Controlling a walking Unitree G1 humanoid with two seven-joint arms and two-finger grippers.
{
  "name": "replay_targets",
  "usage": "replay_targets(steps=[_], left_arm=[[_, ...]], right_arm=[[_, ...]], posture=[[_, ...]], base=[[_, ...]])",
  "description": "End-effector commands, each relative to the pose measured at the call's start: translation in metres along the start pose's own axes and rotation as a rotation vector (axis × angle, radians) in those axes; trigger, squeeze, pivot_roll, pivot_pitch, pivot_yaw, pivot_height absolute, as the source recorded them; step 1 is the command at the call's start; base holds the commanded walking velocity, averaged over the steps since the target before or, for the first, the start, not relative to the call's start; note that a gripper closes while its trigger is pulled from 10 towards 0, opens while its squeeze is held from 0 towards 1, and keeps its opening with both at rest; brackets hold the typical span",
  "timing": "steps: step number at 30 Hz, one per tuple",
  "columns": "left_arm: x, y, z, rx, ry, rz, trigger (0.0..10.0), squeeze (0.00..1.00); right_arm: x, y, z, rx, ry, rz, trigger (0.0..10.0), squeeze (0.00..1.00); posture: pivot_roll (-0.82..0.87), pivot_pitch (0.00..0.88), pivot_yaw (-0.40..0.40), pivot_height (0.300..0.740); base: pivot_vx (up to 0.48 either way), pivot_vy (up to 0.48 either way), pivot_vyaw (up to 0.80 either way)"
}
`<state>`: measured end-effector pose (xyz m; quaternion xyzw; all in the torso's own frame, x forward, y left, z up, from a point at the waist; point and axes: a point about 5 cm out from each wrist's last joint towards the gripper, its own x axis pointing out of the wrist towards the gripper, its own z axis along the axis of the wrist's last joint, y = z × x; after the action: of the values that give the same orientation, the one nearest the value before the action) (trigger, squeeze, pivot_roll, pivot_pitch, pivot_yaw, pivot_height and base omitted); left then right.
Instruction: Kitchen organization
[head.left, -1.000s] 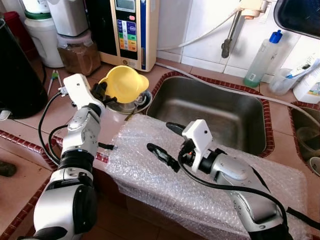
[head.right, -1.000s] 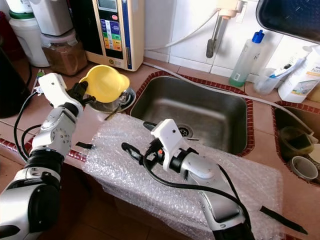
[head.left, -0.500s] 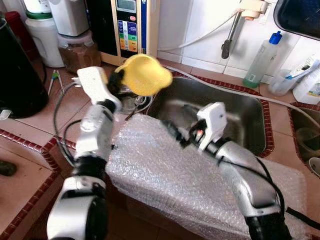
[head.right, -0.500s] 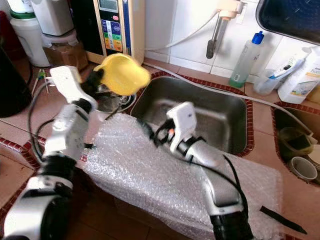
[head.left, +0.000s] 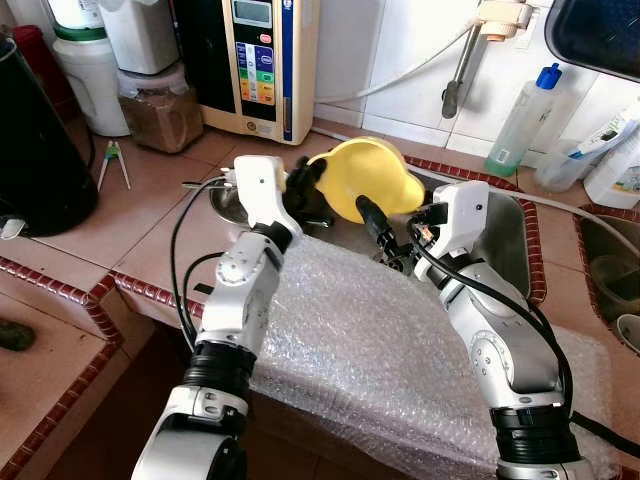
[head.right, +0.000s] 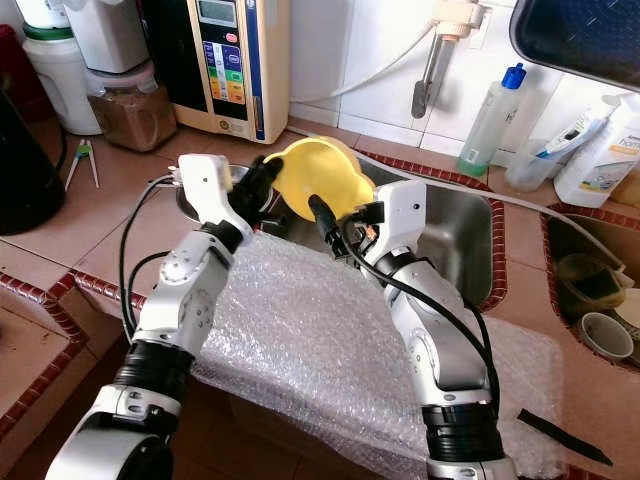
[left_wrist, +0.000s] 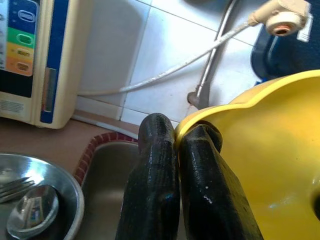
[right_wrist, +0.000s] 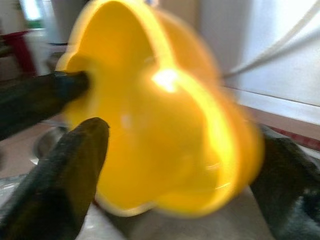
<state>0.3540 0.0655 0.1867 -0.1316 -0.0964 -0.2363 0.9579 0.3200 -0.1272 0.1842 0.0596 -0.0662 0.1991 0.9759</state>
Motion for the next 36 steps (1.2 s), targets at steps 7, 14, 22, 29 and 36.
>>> replay_targets(steps=[7, 14, 22, 29, 36], left_arm=[[-0.001, -0.002, 0.004, 0.025, -0.003, -0.003, 0.0, 0.0], [-0.001, 0.001, 0.004, 0.044, 0.003, 0.019, 0.0, 0.0], [-0.001, 0.003, 0.005, 0.055, 0.002, 0.034, 0.0, 0.0], [-0.001, 0.006, 0.007, 0.077, -0.016, 0.06, 0.0, 0.0], [-0.002, 0.006, 0.006, 0.086, -0.013, 0.068, 2.4, 0.0]], right_arm=[[0.002, -0.021, 0.008, -0.057, -0.025, -0.142, 0.0, 0.0], [0.003, -0.027, 0.006, -0.085, -0.01, -0.176, 0.0, 0.0], [0.003, -0.029, 0.001, -0.073, 0.015, -0.184, 0.0, 0.0], [0.004, -0.03, -0.003, -0.059, 0.045, -0.179, 0.0, 0.0], [0.004, -0.028, -0.004, -0.044, 0.054, -0.17, 0.0, 0.0]], posture=[[-0.08, 0.0, -0.036, 0.74], [-0.09, 0.0, -0.037, 0.74], [-0.09, 0.0, -0.036, 0.74], [-0.09, 0.0, -0.041, 0.74], [-0.09, 0.0, -0.043, 0.74]], base=[[0.0, 0.0, 0.0], [0.0, 0.0, 0.0], [0.0, 0.0, 0.0], [0.0, 0.0, 0.0], [0.0, 0.0, 0.0]])
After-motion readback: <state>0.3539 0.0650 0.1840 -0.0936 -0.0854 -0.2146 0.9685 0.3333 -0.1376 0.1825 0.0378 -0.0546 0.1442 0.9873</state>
